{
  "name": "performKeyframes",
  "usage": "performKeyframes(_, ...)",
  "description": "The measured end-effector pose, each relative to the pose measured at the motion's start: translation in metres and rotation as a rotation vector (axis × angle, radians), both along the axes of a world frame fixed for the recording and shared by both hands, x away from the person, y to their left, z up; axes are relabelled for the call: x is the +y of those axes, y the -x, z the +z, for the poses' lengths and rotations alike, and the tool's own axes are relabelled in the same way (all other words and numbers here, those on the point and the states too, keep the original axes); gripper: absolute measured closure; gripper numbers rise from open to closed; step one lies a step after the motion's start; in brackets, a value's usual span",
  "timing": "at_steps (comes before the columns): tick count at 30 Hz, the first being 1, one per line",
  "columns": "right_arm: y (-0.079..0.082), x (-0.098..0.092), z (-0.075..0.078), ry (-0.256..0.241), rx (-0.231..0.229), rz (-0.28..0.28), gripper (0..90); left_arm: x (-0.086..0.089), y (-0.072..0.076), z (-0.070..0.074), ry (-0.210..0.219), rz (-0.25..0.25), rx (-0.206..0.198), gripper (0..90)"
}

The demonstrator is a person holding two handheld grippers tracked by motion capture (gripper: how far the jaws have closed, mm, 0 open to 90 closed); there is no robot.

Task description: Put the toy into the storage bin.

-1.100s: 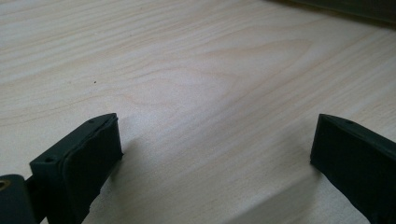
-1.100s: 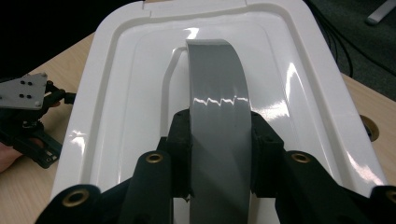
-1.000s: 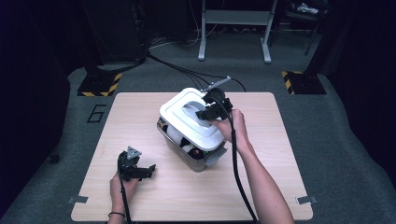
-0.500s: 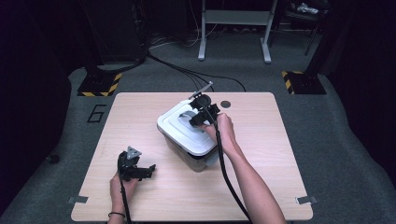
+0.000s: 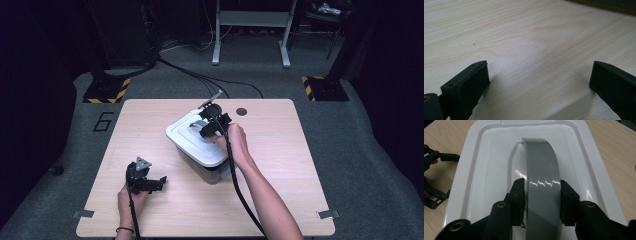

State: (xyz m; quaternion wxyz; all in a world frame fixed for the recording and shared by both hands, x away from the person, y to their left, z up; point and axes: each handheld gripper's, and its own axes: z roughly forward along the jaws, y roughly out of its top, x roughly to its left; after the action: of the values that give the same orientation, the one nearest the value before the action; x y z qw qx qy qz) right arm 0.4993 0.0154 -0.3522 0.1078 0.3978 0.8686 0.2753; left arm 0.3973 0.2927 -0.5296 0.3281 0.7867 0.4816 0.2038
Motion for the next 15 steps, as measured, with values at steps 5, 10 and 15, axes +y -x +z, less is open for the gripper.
performKeyframes(5, 0.003, -0.004, 0.001, -0.042, -0.020, 0.010, 38.8, 0.001, 0.000, 0.000, -0.006, -0.005, -0.001, 2.3)
performKeyframes(10, 0.008, -0.017, 0.012, -0.097, -0.060, 0.014, 20.4, 0.000, 0.000, 0.000, -0.006, -0.005, -0.002, 2.3)
performKeyframes(15, 0.017, -0.036, 0.018, -0.142, -0.112, 0.031, 7.4, 0.000, 0.000, 0.000, -0.006, -0.005, -0.004, 2.3)
